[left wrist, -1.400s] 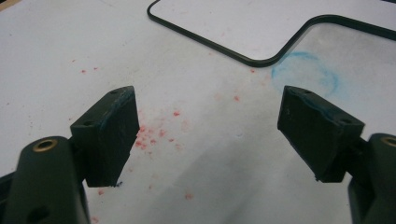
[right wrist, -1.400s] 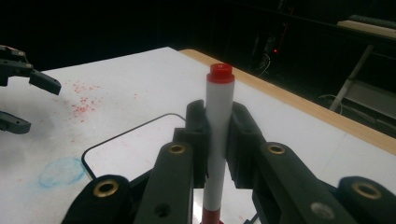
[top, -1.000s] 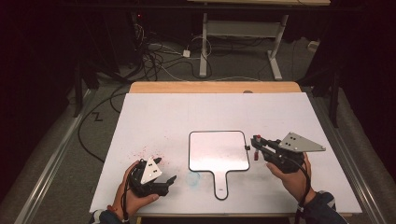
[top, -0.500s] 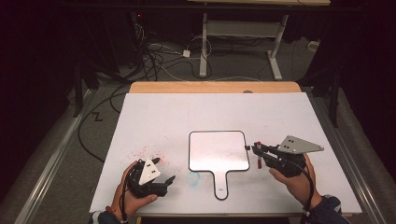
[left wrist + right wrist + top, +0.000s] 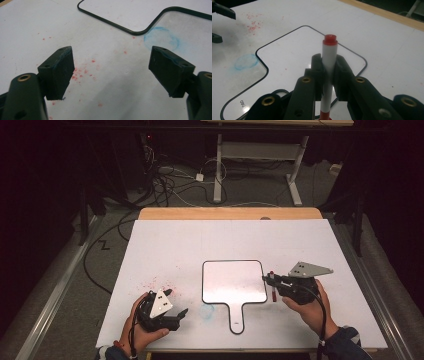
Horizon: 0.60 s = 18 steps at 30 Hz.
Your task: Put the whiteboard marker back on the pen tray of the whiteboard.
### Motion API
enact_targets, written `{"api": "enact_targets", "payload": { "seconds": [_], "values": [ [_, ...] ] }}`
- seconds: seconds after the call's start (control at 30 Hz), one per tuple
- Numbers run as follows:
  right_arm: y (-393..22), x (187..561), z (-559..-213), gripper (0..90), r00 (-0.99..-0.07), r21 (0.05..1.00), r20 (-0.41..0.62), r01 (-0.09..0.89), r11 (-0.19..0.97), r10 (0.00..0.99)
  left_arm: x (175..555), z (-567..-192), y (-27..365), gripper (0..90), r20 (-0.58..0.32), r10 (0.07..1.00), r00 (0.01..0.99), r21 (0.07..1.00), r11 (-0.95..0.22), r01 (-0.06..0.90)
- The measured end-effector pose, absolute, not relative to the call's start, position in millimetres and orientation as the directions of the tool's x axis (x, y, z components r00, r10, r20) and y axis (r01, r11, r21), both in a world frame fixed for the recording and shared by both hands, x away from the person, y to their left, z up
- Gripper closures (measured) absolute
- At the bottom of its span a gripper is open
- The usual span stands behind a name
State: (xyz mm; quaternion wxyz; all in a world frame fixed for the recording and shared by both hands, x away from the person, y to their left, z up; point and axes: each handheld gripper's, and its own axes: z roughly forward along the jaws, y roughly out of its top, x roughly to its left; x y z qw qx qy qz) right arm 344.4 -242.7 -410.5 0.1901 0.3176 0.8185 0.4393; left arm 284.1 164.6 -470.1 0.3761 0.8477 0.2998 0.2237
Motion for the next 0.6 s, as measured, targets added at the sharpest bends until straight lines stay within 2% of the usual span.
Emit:
{"api": "enact_targets", "payload": {
  "seconds": [0.2,0.6],
  "values": [
    [-234.4,359.2,-421.0,80.8,-0.726,0.832,-0.006,0.377,0.406,0.687,284.7,-471.0,164.6,19.7,0.154,0.674,0.722,0.768,-0.542,0.342],
    [-235.6,398.0,-444.4,77.9,-0.665,0.830,0.090,0.462,0.313,0.741,285.8,-472.7,163.4,19.7,0.162,0.675,0.719,0.756,-0.554,0.349]
  ]
}}
